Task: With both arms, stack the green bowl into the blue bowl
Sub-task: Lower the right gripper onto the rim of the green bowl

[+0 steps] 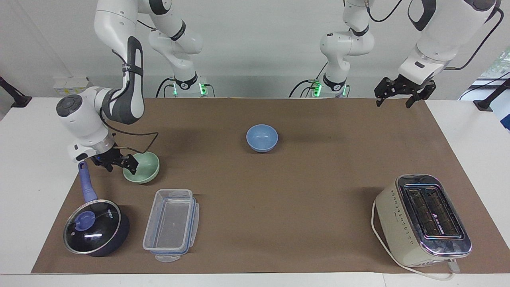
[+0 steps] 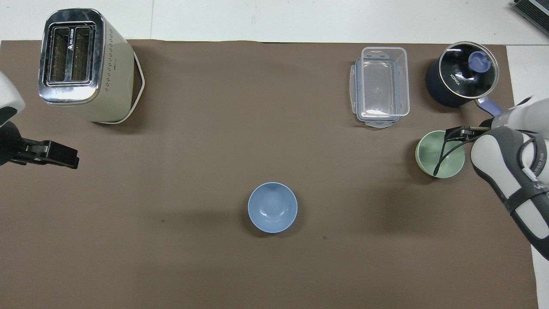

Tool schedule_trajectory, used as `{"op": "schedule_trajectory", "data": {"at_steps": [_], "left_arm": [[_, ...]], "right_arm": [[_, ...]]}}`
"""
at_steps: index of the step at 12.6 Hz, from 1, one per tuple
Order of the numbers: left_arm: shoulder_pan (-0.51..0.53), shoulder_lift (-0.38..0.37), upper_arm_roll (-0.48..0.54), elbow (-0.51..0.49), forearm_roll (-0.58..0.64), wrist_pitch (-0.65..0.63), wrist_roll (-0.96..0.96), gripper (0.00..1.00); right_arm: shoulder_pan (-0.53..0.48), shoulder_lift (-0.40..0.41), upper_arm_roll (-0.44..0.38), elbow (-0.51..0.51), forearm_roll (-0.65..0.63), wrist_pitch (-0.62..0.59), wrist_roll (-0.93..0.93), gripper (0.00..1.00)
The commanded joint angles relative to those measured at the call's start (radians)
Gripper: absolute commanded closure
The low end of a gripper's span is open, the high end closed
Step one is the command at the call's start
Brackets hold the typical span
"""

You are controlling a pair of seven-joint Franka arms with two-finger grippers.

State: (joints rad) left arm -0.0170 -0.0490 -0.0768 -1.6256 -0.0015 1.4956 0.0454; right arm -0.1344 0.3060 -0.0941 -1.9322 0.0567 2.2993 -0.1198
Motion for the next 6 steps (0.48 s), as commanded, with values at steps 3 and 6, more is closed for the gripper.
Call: {"op": "schedule_trajectory", "data": {"at_steps": [3, 6], "left_arm": [[0.012, 0.012, -0.009, 0.027, 0.008, -0.026, 0.002, 0.0], [0.012, 0.012, -0.009, 0.027, 0.009, -0.028, 0.002, 0.0]], "right_arm": [[-0.001, 0.013, 0.007, -0.002, 0.023, 0.019, -0.024, 0.0], [-0.001, 0.012, 0.01, -0.001, 0.023, 0.003, -0.026, 0.33]]}}
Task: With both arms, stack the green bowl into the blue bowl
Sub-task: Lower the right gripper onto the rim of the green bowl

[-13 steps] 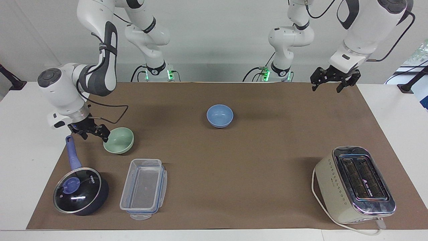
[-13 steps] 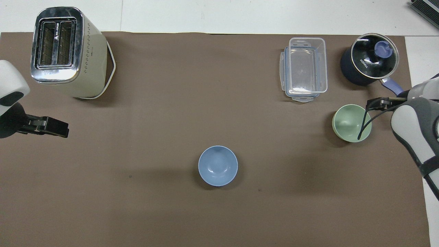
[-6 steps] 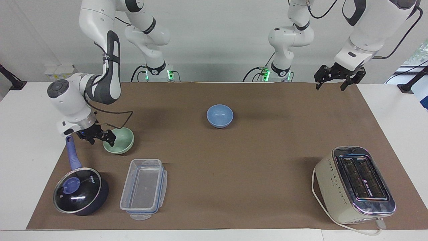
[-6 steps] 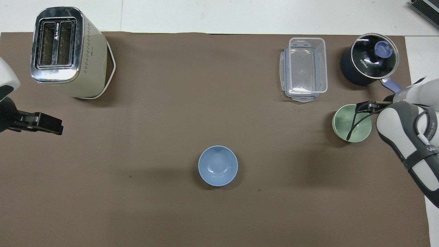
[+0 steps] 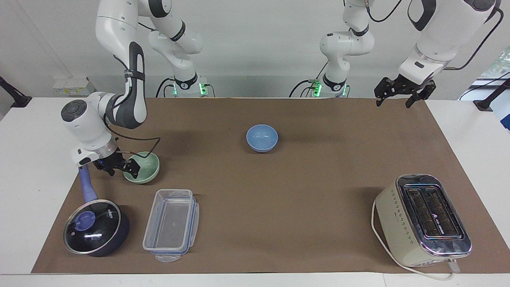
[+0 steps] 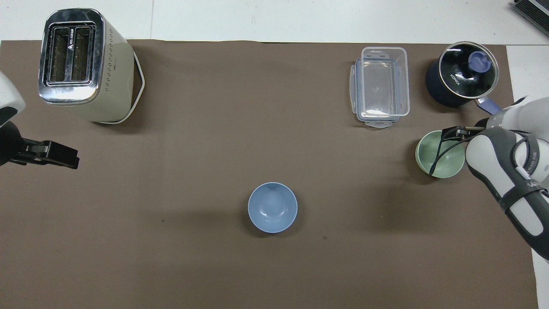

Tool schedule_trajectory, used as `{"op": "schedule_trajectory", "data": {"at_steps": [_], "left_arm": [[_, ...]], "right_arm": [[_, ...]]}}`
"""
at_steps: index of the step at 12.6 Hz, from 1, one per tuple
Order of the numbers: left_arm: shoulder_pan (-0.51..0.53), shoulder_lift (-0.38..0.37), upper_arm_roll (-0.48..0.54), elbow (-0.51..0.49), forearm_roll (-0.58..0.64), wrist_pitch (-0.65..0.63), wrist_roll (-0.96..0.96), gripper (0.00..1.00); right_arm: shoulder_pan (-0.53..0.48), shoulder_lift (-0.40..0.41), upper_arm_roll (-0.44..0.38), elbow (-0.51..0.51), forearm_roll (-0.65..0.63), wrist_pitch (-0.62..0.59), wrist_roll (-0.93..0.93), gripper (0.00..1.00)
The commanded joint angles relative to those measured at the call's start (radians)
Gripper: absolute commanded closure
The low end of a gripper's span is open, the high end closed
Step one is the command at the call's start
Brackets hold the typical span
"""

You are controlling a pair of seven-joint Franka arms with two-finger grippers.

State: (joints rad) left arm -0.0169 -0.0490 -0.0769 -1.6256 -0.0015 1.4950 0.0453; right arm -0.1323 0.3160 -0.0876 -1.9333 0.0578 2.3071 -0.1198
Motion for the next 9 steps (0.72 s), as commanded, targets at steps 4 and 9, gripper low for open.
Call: {"op": "schedule_trajectory", "data": {"at_steps": [4, 9], "left_arm": [[0.012, 0.012, -0.009, 0.027, 0.009, -0.027, 0.002, 0.0], [0.012, 0.012, -0.009, 0.027, 0.008, -0.027, 0.002, 0.0]], "right_arm": [[-0.003, 0.002, 0.006, 0.002, 0.022, -0.011, -0.026, 1.0], [-0.003, 0.002, 0.006, 0.002, 0.022, -0.012, -0.027, 1.0]]}}
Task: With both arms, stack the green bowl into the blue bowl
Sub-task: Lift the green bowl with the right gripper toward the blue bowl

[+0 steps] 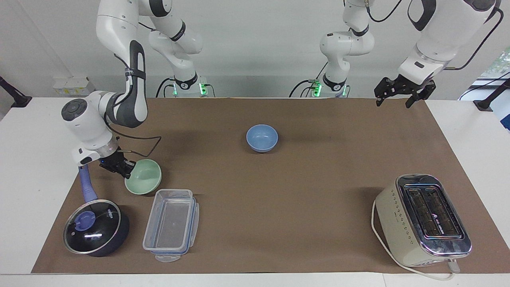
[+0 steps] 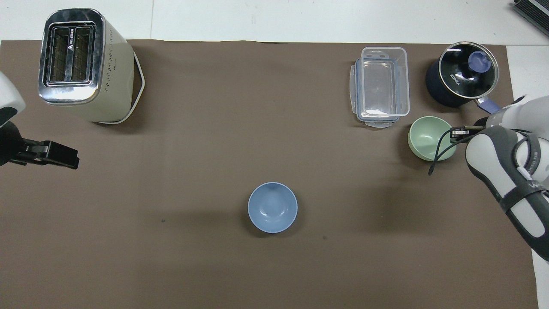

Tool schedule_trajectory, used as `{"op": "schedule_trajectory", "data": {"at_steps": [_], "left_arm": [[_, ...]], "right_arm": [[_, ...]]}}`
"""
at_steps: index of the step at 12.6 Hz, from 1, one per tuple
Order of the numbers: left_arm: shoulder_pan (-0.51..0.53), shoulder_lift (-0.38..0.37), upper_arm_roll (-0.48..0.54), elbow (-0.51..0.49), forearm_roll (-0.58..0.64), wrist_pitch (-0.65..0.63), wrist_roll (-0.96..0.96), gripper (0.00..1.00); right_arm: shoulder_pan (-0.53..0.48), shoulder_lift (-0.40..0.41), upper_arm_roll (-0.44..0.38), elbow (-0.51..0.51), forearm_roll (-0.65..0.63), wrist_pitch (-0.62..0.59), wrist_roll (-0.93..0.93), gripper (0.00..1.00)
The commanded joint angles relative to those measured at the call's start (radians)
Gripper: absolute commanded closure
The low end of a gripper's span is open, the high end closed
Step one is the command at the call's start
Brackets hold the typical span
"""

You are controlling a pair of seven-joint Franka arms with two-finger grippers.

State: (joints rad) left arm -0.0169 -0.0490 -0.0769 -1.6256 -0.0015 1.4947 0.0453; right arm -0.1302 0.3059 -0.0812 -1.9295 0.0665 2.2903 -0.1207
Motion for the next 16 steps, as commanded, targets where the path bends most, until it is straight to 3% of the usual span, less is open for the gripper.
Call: {"op": "schedule_trajectory", "data": {"at_steps": [1, 11, 16], "left_arm": [[0.012, 0.012, -0.009, 0.027, 0.009, -0.027, 0.002, 0.0], [0.012, 0.004, -0.009, 0.029, 0.008, -0.025, 0.002, 0.0], [0.012, 0.004, -0.009, 0.029, 0.008, -0.027, 0.002, 0.0]], "right_arm": [[-0.005, 0.009, 0.001, 0.0, 0.013, 0.005, -0.027, 1.0], [0.003, -0.129, 0.012, -0.029, 0.068, -0.064, -0.079, 1.0], [0.021, -0.234, 0.064, -0.095, 0.11, -0.064, -0.077, 1.0]]}}
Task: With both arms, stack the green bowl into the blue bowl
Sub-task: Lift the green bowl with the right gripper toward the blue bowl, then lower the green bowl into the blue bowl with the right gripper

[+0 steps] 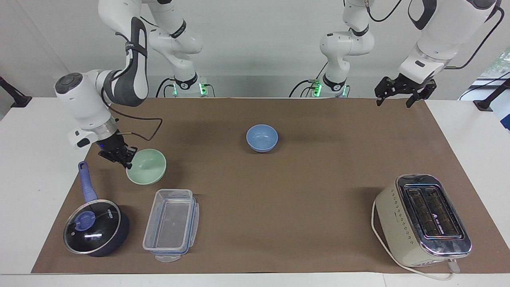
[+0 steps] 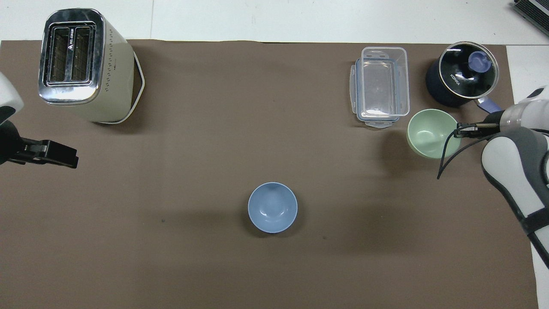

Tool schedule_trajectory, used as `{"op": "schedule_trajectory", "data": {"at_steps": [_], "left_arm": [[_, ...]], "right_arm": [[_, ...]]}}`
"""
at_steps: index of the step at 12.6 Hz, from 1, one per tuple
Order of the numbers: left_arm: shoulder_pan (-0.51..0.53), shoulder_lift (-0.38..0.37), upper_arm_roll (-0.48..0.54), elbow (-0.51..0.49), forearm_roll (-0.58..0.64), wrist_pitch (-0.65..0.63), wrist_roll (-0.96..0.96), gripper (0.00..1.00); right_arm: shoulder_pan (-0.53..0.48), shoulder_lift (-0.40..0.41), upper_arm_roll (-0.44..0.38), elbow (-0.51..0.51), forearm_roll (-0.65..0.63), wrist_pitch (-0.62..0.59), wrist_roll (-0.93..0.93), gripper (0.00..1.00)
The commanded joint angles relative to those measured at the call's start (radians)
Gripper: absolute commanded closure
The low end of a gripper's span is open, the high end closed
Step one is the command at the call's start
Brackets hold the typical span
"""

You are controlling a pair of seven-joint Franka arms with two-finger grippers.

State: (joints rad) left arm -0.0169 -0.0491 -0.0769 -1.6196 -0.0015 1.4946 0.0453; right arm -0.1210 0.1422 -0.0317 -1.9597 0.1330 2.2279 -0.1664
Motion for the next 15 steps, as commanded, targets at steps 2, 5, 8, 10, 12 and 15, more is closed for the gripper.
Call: {"op": "schedule_trajectory", "data": {"at_steps": [2, 5, 8, 10, 12, 15], "left_arm": [[0.012, 0.005, -0.009, 0.023, 0.008, -0.027, 0.004, 0.0], [0.012, 0.005, -0.009, 0.023, 0.008, -0.025, 0.002, 0.0], [0.012, 0.006, -0.009, 0.023, 0.008, -0.027, 0.002, 0.0], [0.012, 0.005, -0.009, 0.023, 0.008, -0.025, 0.002, 0.0], [0.012, 0.005, -0.009, 0.023, 0.008, -0.025, 0.004, 0.0], [0.012, 0.005, -0.009, 0.023, 0.009, -0.027, 0.002, 0.0]], "right_arm": [[0.046, -0.108, 0.015, -0.091, 0.063, -0.004, -0.022, 1.0], [0.154, -0.138, 0.015, -0.093, 0.063, -0.004, 0.051, 1.0], [0.288, -0.138, 0.016, -0.09, 0.051, 0.013, 0.197, 1.0], [0.352, -0.144, 0.018, -0.09, 0.047, 0.01, 0.246, 1.0], [0.432, -0.159, 0.018, -0.091, 0.047, 0.001, 0.315, 1.0], [0.498, -0.191, 0.018, -0.131, 0.037, 0.009, 0.364, 1.0]]}}
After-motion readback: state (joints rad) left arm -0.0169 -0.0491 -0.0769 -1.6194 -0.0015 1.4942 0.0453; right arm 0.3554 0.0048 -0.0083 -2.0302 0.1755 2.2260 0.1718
